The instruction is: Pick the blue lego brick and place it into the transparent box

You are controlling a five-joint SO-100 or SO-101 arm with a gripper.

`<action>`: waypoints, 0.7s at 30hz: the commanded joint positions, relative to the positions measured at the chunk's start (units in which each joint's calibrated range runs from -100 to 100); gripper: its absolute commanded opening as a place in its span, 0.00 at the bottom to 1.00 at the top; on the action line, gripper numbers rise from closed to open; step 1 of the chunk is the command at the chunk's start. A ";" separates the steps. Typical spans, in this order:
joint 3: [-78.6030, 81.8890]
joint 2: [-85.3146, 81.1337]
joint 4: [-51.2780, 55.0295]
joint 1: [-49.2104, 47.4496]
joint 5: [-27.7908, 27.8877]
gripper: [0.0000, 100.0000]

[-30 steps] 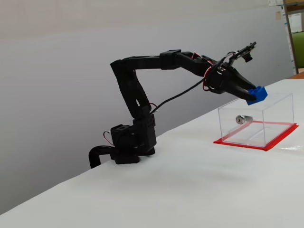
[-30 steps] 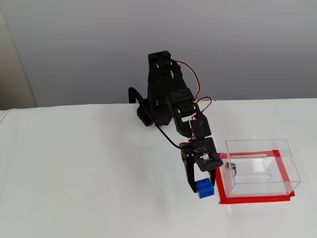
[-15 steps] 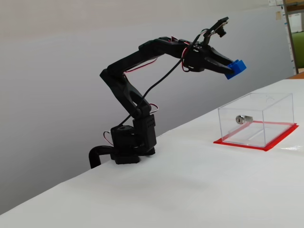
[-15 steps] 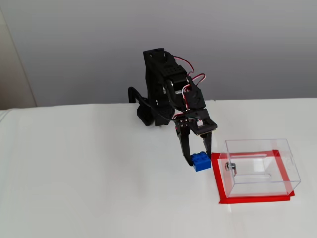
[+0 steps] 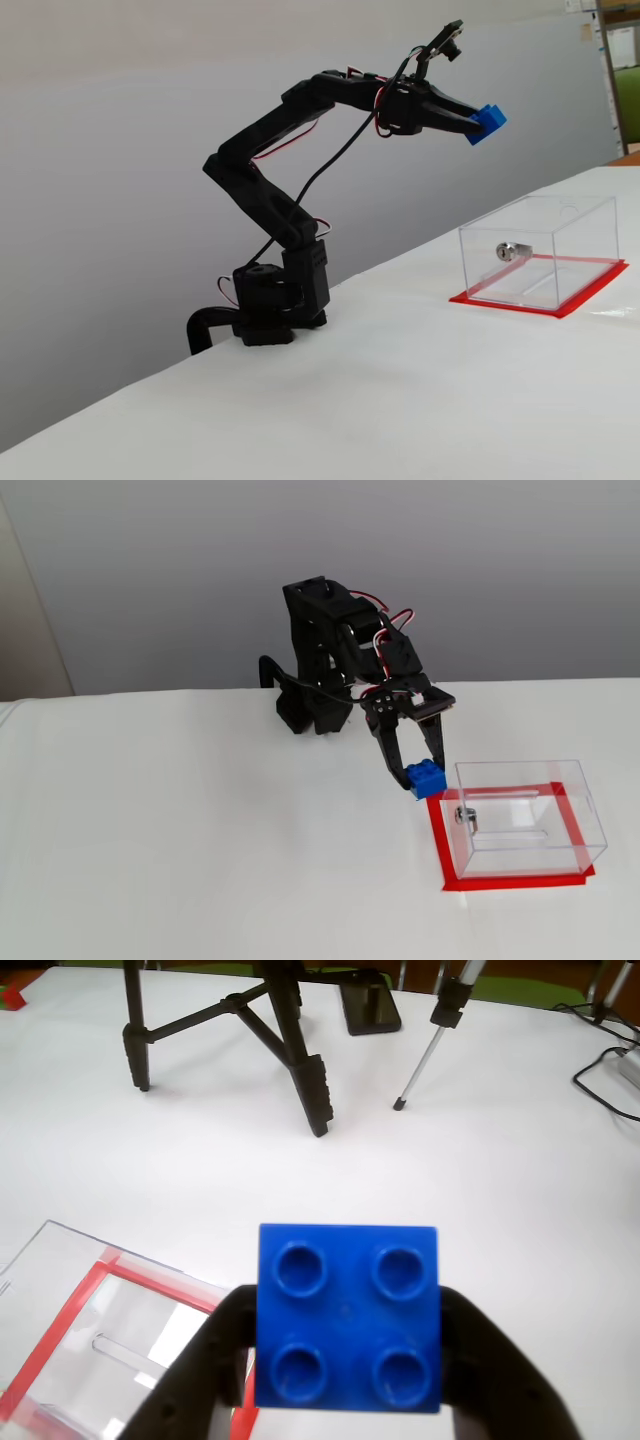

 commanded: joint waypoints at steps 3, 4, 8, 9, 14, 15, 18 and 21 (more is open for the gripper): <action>-6.30 2.66 -0.61 -6.62 0.08 0.11; -7.38 3.85 -0.53 -7.65 0.18 0.11; -12.09 8.26 -0.53 -12.38 0.34 0.11; -13.17 9.45 -0.53 -13.57 0.34 0.11; -16.61 13.95 -0.53 -18.08 0.03 0.11; -17.24 14.80 -0.53 -19.11 -0.03 0.11; -18.96 17.00 -0.53 -22.00 -0.03 0.11; -20.22 19.04 -0.53 -24.88 -0.03 0.11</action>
